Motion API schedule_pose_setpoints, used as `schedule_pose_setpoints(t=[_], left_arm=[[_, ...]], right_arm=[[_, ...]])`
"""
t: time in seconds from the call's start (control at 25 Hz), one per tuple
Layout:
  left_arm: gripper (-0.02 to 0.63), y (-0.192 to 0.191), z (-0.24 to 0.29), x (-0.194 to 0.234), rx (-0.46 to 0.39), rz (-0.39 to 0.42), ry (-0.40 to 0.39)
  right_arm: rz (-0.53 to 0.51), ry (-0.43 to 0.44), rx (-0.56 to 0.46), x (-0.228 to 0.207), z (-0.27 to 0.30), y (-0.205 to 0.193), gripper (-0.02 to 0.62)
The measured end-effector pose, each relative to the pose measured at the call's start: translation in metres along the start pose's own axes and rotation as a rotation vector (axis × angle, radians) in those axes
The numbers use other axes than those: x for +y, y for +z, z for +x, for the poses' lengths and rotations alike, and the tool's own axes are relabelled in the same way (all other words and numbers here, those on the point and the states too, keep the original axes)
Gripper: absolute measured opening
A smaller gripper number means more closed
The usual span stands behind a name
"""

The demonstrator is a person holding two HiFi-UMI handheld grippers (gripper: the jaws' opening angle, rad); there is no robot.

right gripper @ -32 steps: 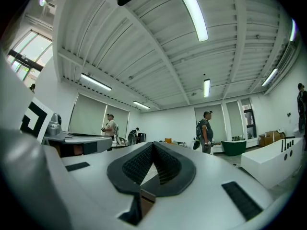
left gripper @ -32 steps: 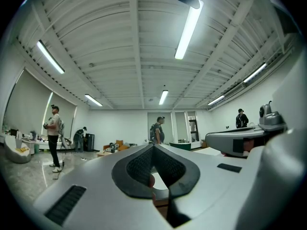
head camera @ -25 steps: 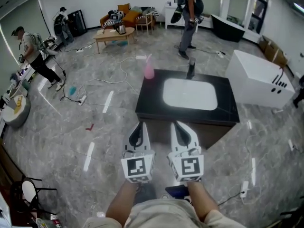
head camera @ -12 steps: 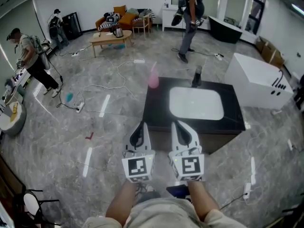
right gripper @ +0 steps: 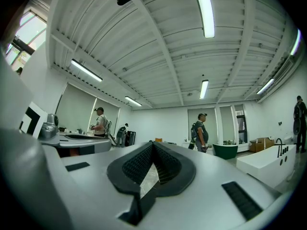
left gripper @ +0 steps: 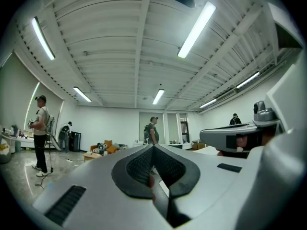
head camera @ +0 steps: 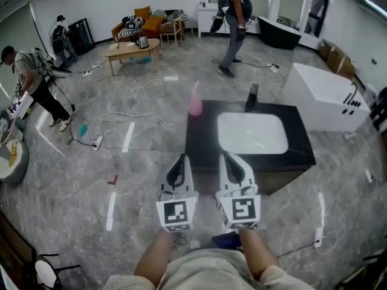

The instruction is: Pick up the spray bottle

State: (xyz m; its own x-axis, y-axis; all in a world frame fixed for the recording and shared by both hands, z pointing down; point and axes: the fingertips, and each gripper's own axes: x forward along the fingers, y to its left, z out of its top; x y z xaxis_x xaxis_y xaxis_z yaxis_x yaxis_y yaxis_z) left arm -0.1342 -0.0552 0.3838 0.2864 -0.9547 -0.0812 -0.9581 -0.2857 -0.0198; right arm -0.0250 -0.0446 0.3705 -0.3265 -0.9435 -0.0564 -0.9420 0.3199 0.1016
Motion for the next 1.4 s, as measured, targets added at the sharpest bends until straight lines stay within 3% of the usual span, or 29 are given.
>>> schedule_pose_setpoints(t=[0.4,1.04,1.4], left_arm=[[0.0,-0.012,0.053,0.004,0.007,-0.019,-0.01],[0.0,-0.014,0.206,-0.027,0.006,-0.013,0.031],[0.0,-0.023,0.261,-0.044,0.026,0.005,0.066]], right_arm=[[-0.002,-0.001,0.02,-0.027,0.04,-0.018,0.003],[0.012,0.035,-0.01,-0.149,0.149,-0.023,0.004],[0.053,0.074,0.007,-0.193,0.185,-0.043,0.003]])
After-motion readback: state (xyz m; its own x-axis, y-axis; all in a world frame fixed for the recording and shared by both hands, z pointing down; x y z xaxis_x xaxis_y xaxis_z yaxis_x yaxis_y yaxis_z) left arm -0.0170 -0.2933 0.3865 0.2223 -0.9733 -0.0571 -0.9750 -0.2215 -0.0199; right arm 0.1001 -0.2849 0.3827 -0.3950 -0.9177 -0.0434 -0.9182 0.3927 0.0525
